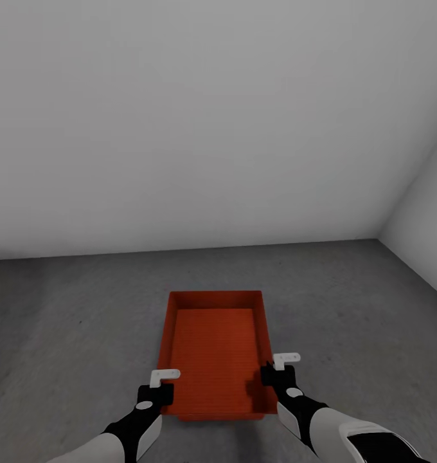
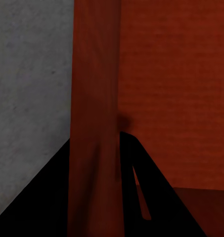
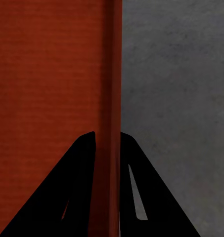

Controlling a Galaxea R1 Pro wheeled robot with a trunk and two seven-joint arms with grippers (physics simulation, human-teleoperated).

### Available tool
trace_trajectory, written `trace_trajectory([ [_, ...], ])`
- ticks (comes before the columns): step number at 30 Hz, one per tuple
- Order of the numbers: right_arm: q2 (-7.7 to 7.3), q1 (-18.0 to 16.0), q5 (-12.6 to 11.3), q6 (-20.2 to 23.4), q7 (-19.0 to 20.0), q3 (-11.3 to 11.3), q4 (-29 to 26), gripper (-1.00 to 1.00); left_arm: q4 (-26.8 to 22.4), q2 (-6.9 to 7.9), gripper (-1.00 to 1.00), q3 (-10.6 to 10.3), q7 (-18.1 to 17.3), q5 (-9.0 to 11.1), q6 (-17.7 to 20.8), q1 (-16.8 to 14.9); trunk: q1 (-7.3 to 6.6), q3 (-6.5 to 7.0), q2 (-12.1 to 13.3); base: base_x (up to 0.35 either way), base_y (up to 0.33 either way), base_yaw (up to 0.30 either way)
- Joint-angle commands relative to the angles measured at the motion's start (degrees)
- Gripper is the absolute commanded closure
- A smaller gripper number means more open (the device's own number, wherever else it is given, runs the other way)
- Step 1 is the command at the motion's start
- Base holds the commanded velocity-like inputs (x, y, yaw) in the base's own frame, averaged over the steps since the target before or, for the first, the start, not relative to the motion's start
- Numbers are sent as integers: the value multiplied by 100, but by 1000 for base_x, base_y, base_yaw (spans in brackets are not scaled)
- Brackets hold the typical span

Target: Move the two storage containers from the living room to the garage. In the garage, place one container on the floor and stack the other container on top of it (either order is fine).

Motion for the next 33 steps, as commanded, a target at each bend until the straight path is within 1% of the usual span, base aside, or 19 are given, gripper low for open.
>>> trace_trajectory([
  [1, 0, -9, -51, -99, -119, -228, -7, 100, 26, 61, 100, 234, 97, 113, -31, -2, -1, -4, -2, 0, 0, 0],
  [13, 5, -9, -51, -98, -119, -228, -10, 100, 26, 60, 100, 234, 97, 114, -28, -2, -1, -4, -2, 0, 0, 0],
  [33, 5, -9, -51, -101, -119, -228, -10, 100, 26, 61, 100, 234, 90, 104, -32, -2, 439, -363, -804, 0, 0, 0],
])
